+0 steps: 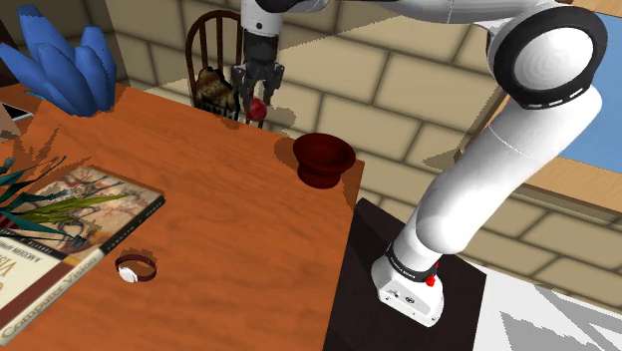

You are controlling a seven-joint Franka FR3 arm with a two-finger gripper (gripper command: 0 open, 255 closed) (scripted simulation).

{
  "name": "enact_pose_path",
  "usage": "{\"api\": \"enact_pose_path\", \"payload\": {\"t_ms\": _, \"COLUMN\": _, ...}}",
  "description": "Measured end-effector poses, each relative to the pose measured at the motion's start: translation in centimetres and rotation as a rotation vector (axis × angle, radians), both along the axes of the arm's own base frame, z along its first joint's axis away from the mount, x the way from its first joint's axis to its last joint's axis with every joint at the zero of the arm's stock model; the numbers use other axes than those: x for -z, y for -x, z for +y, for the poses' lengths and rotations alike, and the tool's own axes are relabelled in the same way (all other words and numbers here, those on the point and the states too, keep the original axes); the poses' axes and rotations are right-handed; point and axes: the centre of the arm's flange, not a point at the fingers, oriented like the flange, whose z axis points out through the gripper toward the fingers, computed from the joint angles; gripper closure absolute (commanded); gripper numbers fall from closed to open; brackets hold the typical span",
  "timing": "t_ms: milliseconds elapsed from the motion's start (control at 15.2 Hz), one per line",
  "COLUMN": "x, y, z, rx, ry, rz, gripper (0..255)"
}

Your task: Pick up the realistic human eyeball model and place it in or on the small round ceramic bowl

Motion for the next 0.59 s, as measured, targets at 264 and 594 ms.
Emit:
{"api": "enact_pose_path", "payload": {"t_ms": 264, "x": -0.2, "y": 4.3, "z": -3.1, "rx": 0.000, "ry": 0.001, "rz": 0.000, "gripper": 255}}
{"api": "enact_pose_path", "payload": {"t_ms": 594, "x": 0.0, "y": 10.0, "z": -7.0, "rx": 0.000, "ry": 0.000, "rz": 0.001, "gripper": 255}}
